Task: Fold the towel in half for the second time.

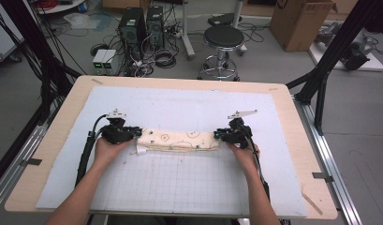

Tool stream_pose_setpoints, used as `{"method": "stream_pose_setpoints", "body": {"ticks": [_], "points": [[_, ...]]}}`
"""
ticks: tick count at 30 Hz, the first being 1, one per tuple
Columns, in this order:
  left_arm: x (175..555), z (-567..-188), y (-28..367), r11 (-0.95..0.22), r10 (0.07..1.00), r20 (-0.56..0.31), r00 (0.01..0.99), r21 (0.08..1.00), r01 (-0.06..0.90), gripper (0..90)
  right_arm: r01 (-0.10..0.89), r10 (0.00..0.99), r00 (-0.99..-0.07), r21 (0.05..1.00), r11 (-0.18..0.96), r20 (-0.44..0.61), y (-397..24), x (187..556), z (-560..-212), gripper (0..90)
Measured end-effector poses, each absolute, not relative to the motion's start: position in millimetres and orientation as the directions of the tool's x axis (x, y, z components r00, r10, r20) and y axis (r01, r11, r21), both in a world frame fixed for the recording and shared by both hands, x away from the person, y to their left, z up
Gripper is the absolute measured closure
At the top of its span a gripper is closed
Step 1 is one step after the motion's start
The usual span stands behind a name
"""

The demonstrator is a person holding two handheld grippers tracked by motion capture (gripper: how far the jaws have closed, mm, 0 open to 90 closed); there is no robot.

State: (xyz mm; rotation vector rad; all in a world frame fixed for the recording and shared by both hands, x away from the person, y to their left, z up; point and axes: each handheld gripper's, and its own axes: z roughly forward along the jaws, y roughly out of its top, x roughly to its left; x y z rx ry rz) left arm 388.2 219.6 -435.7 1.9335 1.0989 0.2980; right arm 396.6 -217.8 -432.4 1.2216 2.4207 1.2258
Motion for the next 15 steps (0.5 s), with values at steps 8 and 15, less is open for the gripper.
{"method": "stream_pose_setpoints", "body": {"ticks": [8, 15], "points": [[382, -427, 223, -0.249, 0.767, -0.188, 0.614, 0.795, 0.553, 65.6, 0.586, 0.716, -0.660, 0.752, 0.302, 0.227, -219, 393, -427, 60.8], [377, -421, 225, -0.243, 0.749, -0.195, 0.633, 0.808, 0.536, 62.3, 0.574, 0.704, -0.670, 0.766, 0.290, 0.236, -217, 388, -421, 52.9]]}}
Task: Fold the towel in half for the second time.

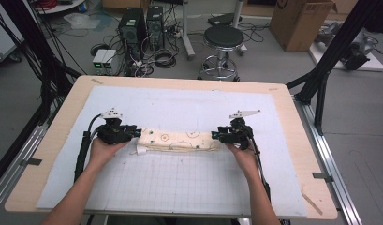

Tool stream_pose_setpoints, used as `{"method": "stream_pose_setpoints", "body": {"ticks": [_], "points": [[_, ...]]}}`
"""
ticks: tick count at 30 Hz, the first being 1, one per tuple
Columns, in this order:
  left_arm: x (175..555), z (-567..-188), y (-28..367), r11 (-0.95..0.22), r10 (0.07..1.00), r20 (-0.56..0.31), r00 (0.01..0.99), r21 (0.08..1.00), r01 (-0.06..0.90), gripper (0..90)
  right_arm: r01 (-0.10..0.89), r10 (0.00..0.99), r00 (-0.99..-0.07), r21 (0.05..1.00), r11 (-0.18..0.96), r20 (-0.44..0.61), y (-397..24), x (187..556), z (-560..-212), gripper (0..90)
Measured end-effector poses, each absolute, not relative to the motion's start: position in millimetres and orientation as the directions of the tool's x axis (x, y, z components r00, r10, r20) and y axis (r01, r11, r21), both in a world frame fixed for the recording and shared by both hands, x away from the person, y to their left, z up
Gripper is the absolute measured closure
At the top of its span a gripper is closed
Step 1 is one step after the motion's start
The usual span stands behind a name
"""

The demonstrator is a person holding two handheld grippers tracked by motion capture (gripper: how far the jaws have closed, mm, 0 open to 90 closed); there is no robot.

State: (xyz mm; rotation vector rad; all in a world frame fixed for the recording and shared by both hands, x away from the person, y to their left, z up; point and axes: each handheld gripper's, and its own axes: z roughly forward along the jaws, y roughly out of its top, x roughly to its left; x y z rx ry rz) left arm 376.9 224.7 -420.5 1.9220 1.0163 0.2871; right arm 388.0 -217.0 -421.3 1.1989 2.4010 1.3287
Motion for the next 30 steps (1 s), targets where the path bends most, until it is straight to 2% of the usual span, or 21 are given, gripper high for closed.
{"method": "stream_pose_setpoints", "body": {"ticks": [17, 23, 30], "points": [[362, -408, 228, -0.232, 0.715, -0.196, 0.671, 0.839, 0.492, 56.4, 0.547, 0.706, -0.669, 0.797, 0.257, 0.232, -222, 375, -406, 32.8], [357, -406, 231, -0.240, 0.706, -0.186, 0.683, 0.845, 0.478, 54.1, 0.540, 0.705, -0.671, 0.803, 0.252, 0.230, -223, 371, -402, 30.5], [349, -405, 235, -0.241, 0.710, -0.177, 0.682, 0.848, 0.471, 47.4, 0.531, 0.707, -0.677, 0.801, 0.277, 0.205, -220, 366, -398, 25.9]]}}
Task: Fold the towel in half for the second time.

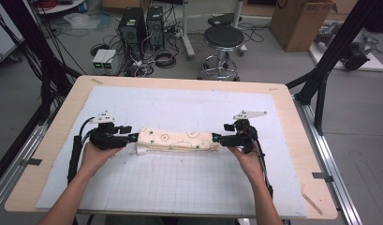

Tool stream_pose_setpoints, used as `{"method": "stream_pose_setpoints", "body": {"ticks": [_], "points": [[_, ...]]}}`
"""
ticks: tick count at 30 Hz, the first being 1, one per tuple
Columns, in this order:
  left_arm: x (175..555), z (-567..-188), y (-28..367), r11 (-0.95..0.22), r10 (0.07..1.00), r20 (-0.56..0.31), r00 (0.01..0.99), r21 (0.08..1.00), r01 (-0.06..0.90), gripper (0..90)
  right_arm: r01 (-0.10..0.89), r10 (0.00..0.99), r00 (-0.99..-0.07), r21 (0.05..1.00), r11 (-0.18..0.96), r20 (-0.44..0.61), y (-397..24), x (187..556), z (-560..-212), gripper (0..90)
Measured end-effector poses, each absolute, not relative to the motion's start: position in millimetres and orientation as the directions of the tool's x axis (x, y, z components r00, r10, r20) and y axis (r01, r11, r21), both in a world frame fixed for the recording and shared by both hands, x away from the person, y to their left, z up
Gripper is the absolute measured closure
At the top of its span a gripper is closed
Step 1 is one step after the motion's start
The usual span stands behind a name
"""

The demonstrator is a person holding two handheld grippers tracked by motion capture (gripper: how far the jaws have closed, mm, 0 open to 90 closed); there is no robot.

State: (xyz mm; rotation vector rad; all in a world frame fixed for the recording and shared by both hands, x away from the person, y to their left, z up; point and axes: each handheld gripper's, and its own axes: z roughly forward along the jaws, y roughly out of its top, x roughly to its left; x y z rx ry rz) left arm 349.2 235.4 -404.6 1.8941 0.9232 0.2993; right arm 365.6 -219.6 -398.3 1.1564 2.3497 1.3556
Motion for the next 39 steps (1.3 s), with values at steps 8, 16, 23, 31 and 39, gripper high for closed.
{"method": "stream_pose_setpoints", "body": {"ticks": [8, 16, 23, 31, 39], "points": [[337, -401, 240, -0.244, 0.707, -0.169, 0.686, 0.853, 0.462, 39.0, 0.521, 0.711, -0.676, 0.808, 0.275, 0.194, -221, 359, -395, 19.0], [328, -399, 242, -0.267, 0.711, -0.140, 0.690, 0.853, 0.448, 32.1, 0.524, 0.723, -0.665, 0.808, 0.269, 0.190, -223, 351, -397, 12.3], [321, -395, 241, -0.284, 0.713, -0.107, 0.693, 0.860, 0.425, 30.5, 0.498, 0.715, -0.679, 0.821, 0.280, 0.167, -224, 343, -395, 12.3], [311, -402, 242, -0.283, 0.715, -0.102, 0.692, 0.862, 0.420, 29.9, 0.494, 0.723, -0.670, 0.828, 0.265, 0.169, -230, 334, -400, 12.3], [304, -411, 247, -0.274, 0.720, -0.108, 0.685, 0.863, 0.424, 29.7, 0.490, 0.727, -0.666, 0.833, 0.259, 0.166, -235, 323, -406, 12.2]]}}
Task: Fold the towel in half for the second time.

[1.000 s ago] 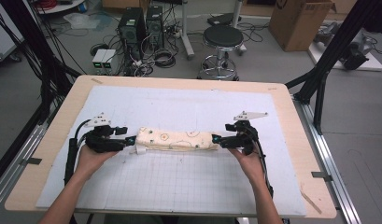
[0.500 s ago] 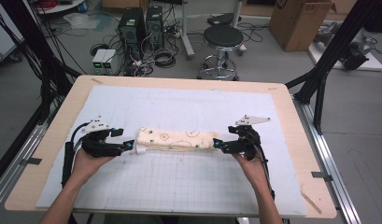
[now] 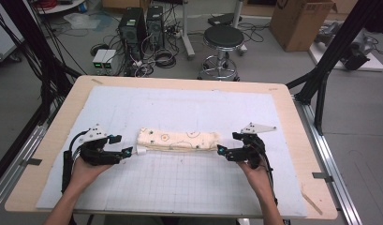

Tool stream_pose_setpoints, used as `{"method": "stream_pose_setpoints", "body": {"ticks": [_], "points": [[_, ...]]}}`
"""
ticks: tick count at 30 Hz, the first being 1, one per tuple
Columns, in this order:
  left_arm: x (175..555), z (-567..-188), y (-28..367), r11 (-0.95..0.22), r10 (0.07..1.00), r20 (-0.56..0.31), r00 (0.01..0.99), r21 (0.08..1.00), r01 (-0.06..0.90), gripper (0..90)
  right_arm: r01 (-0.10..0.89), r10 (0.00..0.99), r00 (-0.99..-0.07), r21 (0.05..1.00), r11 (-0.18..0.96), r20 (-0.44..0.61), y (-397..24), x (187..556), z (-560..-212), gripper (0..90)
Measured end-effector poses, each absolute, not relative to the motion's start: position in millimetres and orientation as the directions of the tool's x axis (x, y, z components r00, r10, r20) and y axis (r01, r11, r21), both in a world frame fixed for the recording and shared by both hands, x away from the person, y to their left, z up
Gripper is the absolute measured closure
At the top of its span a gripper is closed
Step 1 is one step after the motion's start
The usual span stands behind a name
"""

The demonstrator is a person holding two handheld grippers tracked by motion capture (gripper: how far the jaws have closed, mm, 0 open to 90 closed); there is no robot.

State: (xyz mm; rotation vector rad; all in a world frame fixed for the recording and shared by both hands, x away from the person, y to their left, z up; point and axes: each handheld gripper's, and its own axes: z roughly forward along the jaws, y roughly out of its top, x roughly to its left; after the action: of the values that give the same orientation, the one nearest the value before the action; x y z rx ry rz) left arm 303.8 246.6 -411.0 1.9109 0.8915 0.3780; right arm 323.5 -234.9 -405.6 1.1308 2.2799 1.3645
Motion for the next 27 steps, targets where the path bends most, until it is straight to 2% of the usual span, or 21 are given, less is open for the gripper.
{"method": "stream_pose_setpoints", "body": {"ticks": [27], "points": [[270, -419, 254, -0.277, 0.723, -0.086, 0.685, 0.873, 0.402, 26.6, 0.462, 0.736, -0.664, 0.845, 0.270, 0.128, -255, 284, -419, 12.0]]}}
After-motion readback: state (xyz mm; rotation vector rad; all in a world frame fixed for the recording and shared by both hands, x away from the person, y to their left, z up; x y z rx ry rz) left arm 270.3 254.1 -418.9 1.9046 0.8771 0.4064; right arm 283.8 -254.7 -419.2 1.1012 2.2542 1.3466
